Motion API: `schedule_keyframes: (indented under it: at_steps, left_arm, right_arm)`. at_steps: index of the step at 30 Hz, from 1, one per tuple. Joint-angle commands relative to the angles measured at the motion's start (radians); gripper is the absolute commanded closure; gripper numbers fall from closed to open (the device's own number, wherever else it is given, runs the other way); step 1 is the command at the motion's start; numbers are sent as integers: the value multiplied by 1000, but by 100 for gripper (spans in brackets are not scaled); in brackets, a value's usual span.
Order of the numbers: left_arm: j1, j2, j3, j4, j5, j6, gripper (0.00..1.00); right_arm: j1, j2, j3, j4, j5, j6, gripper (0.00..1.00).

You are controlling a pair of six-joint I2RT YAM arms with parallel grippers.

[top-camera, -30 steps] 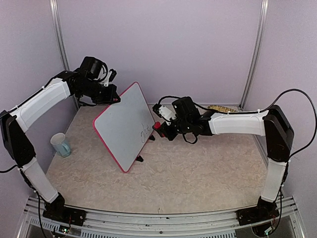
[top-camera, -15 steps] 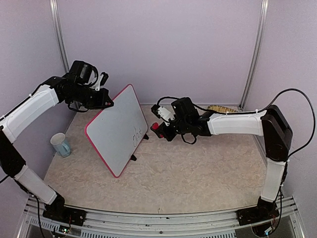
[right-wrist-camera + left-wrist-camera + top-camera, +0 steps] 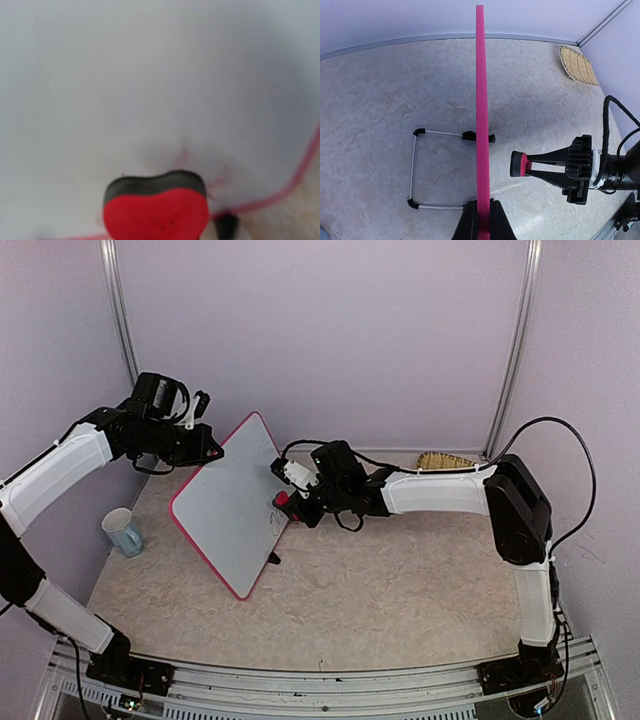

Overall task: Erase the whiteboard
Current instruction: Erase the whiteboard at the center of the board.

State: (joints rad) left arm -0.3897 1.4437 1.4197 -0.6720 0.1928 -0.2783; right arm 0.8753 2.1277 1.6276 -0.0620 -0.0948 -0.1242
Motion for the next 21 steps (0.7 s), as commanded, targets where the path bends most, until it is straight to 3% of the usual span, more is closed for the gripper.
schedule_keyframes:
  at_steps: [1, 21]
  left_arm:
    - [-2, -12, -31, 64, 17, 14, 100]
    - [34, -28, -36, 58, 28, 53, 100]
  right_arm:
    - [11, 72, 84, -30, -37, -35, 91]
    - [13, 192, 127, -117, -102, -76, 91]
